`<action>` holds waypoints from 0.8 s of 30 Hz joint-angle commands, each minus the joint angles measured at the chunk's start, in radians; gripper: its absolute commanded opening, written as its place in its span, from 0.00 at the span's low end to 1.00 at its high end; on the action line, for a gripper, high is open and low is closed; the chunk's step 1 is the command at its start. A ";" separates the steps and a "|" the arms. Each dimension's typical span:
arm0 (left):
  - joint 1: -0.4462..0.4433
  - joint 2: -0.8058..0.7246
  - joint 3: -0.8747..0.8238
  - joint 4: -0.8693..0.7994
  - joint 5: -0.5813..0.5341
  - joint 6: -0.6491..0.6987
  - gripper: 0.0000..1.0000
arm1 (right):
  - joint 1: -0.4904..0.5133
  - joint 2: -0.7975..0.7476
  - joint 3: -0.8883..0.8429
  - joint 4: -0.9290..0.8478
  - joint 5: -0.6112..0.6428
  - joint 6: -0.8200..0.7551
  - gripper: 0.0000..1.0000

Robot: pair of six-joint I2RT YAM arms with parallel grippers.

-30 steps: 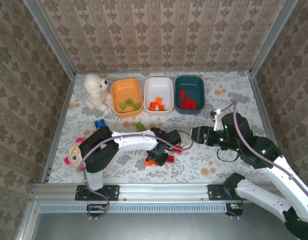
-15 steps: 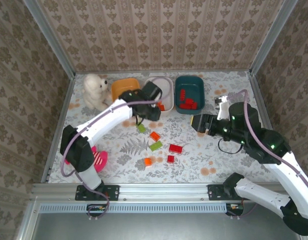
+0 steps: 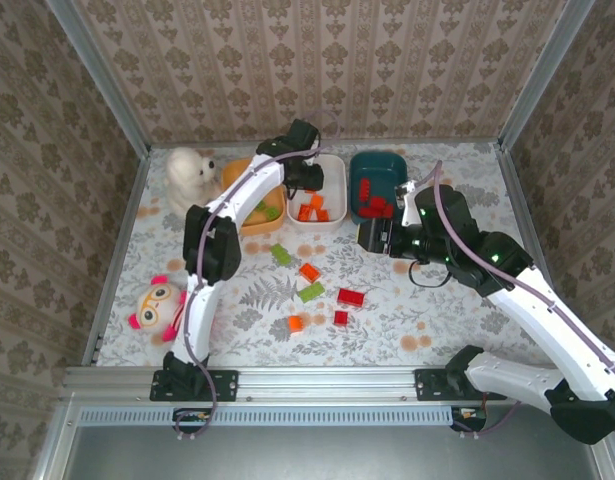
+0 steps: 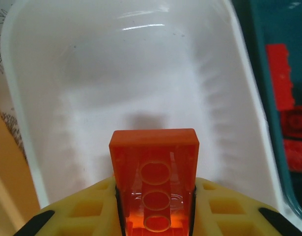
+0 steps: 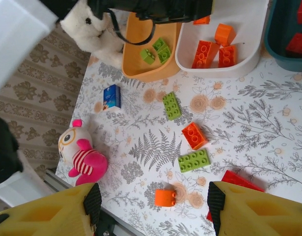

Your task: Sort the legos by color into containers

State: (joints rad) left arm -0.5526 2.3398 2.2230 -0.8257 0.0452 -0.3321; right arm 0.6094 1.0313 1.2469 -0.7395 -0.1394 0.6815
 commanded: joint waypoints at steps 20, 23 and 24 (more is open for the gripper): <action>0.037 0.200 0.152 -0.050 -0.014 -0.059 0.32 | -0.089 0.069 -0.009 0.061 -0.101 -0.002 0.63; 0.037 0.200 0.152 -0.055 -0.011 -0.068 0.40 | -0.091 0.071 -0.009 0.066 -0.105 0.000 0.63; 0.037 0.198 0.156 -0.057 -0.011 -0.070 0.44 | -0.091 0.072 -0.010 0.068 -0.107 0.000 0.64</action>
State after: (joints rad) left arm -0.5117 2.5313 2.3569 -0.8467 0.0452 -0.3832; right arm 0.5232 1.0996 1.2465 -0.6956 -0.2188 0.6815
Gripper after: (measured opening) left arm 0.415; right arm 0.633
